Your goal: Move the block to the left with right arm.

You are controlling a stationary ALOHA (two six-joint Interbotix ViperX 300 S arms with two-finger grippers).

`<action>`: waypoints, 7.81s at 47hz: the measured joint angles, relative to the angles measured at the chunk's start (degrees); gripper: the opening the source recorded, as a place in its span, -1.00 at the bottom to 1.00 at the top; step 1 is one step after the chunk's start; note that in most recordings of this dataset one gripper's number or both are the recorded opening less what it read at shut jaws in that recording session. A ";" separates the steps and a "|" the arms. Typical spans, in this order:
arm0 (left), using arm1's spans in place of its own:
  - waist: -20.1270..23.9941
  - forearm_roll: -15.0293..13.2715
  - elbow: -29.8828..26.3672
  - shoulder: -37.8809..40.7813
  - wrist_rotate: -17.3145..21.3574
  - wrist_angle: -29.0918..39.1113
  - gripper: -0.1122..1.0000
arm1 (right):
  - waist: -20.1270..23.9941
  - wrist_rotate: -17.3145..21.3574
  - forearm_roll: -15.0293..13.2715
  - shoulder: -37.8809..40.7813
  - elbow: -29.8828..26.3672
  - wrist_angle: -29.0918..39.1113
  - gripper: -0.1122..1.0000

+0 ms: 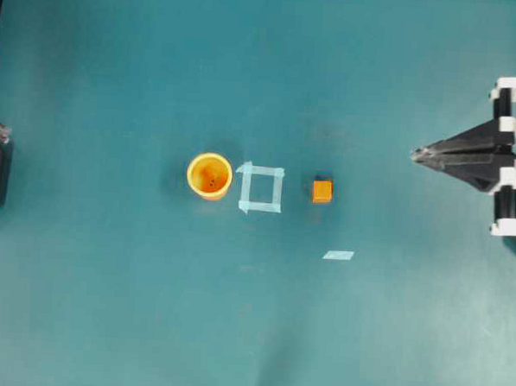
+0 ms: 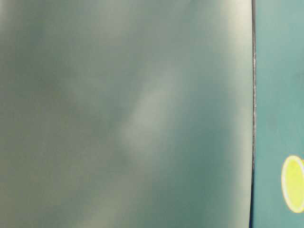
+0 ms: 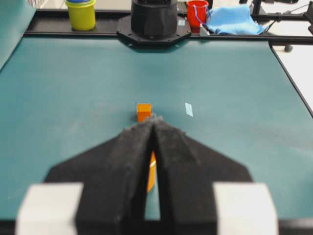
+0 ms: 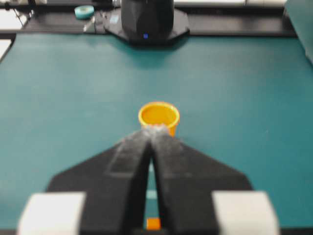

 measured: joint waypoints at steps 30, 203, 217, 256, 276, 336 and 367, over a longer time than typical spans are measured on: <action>0.35 0.00 -2.29 -4.92 -0.09 11.60 -0.81 | -1.85 -0.18 0.09 29.88 -7.47 -3.43 0.22; 0.35 0.26 -5.63 -6.94 0.18 16.44 -0.81 | -0.35 0.26 -3.87 79.28 -87.80 28.21 -0.10; 0.35 0.26 -5.63 -7.03 0.09 16.44 -0.81 | -0.35 0.18 -3.96 79.28 -87.89 28.21 -0.10; 0.35 0.26 -5.63 -6.94 0.18 16.52 -0.81 | -0.26 0.26 -3.87 79.28 -87.80 27.86 -0.10; 0.35 0.26 -5.63 -6.94 0.26 16.52 -0.81 | -0.35 0.35 -3.87 79.28 -87.80 27.95 -0.10; 0.35 0.26 -5.63 -6.94 0.70 16.52 -0.81 | -0.26 0.35 -3.87 79.28 -87.80 27.86 -0.10; 0.35 0.18 -5.63 -6.94 0.88 16.52 -0.81 | -0.35 0.35 -3.87 79.28 -87.80 27.95 -0.10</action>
